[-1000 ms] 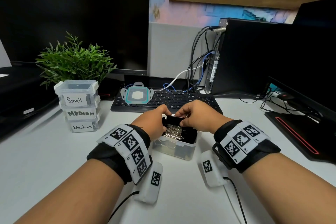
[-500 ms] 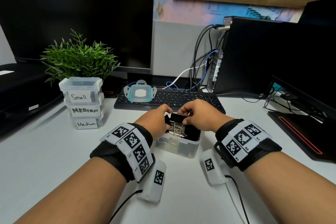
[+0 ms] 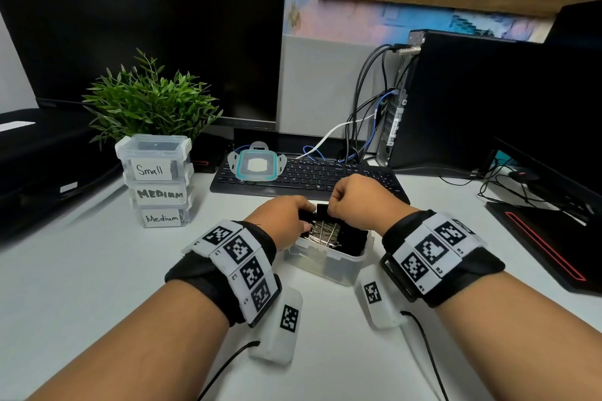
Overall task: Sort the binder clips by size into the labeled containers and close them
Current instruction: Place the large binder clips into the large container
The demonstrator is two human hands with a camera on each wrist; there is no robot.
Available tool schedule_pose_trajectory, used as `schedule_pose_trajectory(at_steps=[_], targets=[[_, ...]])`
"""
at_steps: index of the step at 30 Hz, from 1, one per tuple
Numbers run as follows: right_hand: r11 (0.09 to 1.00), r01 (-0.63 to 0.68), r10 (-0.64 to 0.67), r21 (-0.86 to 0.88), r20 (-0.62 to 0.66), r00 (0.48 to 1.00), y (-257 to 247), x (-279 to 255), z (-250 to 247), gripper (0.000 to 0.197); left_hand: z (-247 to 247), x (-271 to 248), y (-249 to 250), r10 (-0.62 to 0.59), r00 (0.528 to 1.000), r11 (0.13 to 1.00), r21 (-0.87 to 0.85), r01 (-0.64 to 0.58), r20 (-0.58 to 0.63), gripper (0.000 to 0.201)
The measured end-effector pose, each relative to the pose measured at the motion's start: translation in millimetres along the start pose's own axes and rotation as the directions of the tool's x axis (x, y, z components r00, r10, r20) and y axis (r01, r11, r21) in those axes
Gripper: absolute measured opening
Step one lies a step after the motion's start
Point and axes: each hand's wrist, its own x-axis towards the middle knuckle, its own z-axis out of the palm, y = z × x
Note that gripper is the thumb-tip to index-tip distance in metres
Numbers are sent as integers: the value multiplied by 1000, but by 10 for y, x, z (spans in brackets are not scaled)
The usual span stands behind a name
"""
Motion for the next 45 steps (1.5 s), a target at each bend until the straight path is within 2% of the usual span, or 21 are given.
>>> schedule_pose_trajectory(at_steps=[4, 9, 11, 14, 22, 29, 31, 35, 38, 41, 45], targets=[[999, -7, 6, -48, -9, 1000, -57, -3, 18, 14, -13, 0, -18, 2, 1000, 1000, 13, -3, 30, 38], [991, -22, 26, 133, -25, 999, -11, -31, -44, 3, -31, 1, -26, 16, 992, 994, 105, -30, 128, 45], [986, -43, 43, 159, 0, 999, 2, -43, -60, 7, -34, -9, -23, 14, 987, 993, 113, -32, 157, 45], [995, -53, 51, 80, 30, 998, -2, -50, -61, 9, -39, -48, -18, 11, 985, 991, 130, -34, 173, 46], [993, -60, 59, -103, -12, 998, -90, -79, -54, 18, -16, -79, 10, -19, 990, 991, 131, 0, 141, 41], [999, 14, -17, -51, -70, 997, -64, -140, -142, 26, 57, -69, 37, -93, 994, 995, 33, 91, 63, 45], [999, 17, -12, 52, -95, 995, -19, -132, -139, 26, 65, -59, 37, -110, 993, 994, 14, 110, 31, 47], [945, 122, -41, 303, -262, 964, 71, -101, -115, 20, 51, -58, 46, -116, 993, 991, 69, 114, 12, 48], [911, 211, -71, 353, -370, 926, 78, -98, -135, 17, 19, -72, 59, -121, 993, 988, 100, 119, 13, 52], [912, 227, -115, 342, -317, 941, 75, -108, -105, 24, 15, -86, 58, -126, 992, 990, 68, 125, 9, 55], [939, 276, -225, 206, -241, 944, 66, -175, -57, 32, 22, -83, 49, -124, 992, 991, 40, 124, -1, 57]])
